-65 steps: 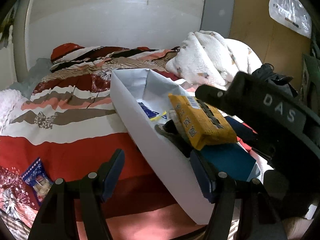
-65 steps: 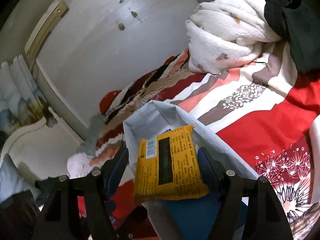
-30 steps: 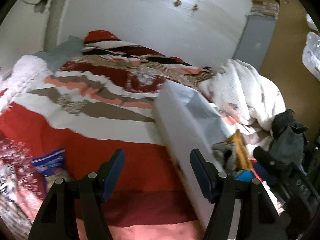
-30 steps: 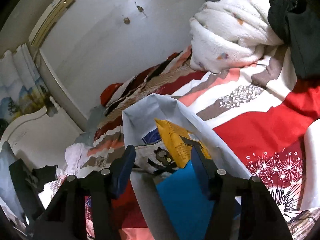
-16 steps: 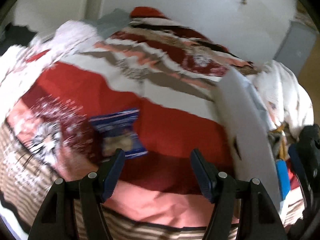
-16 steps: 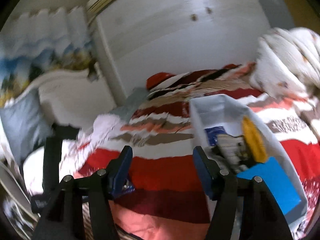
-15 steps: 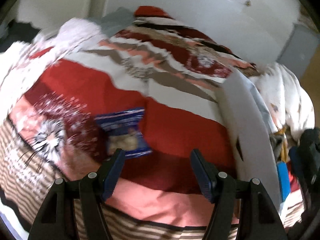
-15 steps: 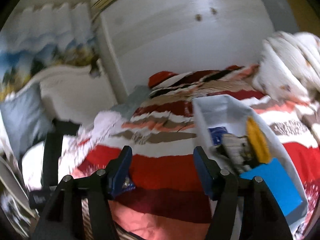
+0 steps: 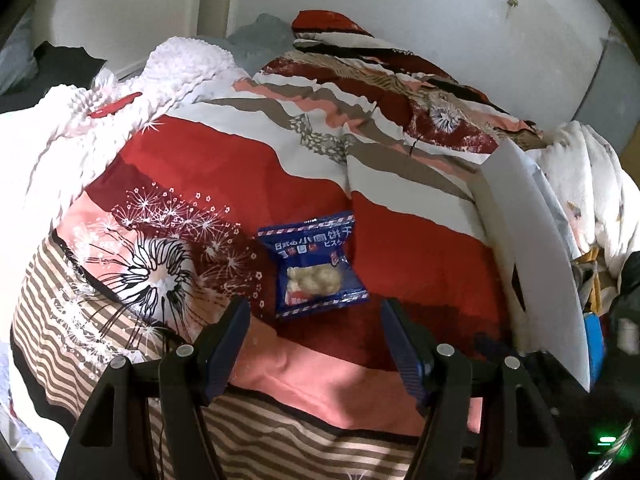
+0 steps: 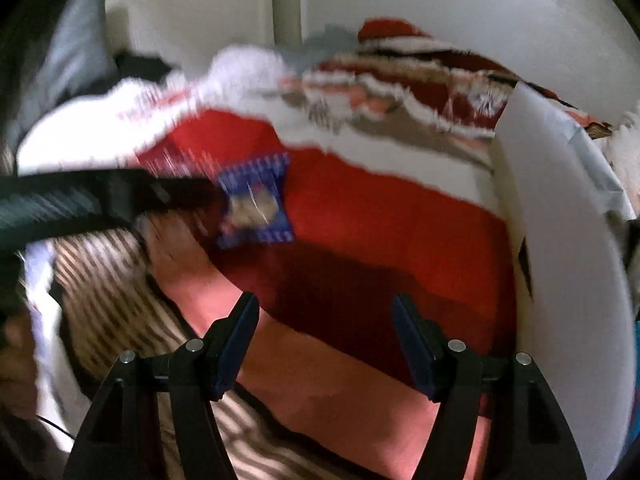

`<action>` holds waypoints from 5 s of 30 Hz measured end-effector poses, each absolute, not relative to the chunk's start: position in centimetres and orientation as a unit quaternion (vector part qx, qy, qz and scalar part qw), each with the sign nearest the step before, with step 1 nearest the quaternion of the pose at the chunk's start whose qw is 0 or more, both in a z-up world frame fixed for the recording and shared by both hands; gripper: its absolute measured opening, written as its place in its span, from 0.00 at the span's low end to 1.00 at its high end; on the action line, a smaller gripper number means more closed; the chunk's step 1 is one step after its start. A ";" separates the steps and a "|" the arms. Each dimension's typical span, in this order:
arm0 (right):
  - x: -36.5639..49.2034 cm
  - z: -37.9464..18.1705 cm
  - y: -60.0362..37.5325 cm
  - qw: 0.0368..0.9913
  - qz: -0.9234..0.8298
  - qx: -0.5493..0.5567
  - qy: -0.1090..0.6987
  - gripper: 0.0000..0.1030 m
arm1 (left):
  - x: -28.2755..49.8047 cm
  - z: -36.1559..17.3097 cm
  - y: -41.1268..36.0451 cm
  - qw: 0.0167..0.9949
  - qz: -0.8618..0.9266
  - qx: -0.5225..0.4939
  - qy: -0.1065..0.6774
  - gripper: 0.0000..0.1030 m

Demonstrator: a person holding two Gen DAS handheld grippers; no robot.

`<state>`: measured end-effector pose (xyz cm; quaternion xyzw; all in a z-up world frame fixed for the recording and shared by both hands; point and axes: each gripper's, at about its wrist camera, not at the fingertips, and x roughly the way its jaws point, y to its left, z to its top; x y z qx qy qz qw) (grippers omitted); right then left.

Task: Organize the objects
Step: 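Move the right gripper over to the blue snack packet on the bed, then close the right gripper on the blue snack packet and lift it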

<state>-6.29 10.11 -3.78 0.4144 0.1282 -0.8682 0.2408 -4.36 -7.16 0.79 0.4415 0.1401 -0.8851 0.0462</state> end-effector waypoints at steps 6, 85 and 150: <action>-7.9 -10.0 10.7 0.193 -0.858 0.433 0.199 0.76 | -4.9 -0.2 -6.8 0.048 -0.878 0.457 0.131 0.63; -6.3 -10.6 10.8 0.217 -0.864 0.410 0.198 0.91 | -5.1 -0.2 -6.4 0.033 -0.875 0.466 0.130 0.63; -12.8 -2.5 3.7 0.284 -0.869 0.401 -0.060 0.75 | -3.8 0.1 -15.8 0.131 -0.886 0.423 0.133 0.56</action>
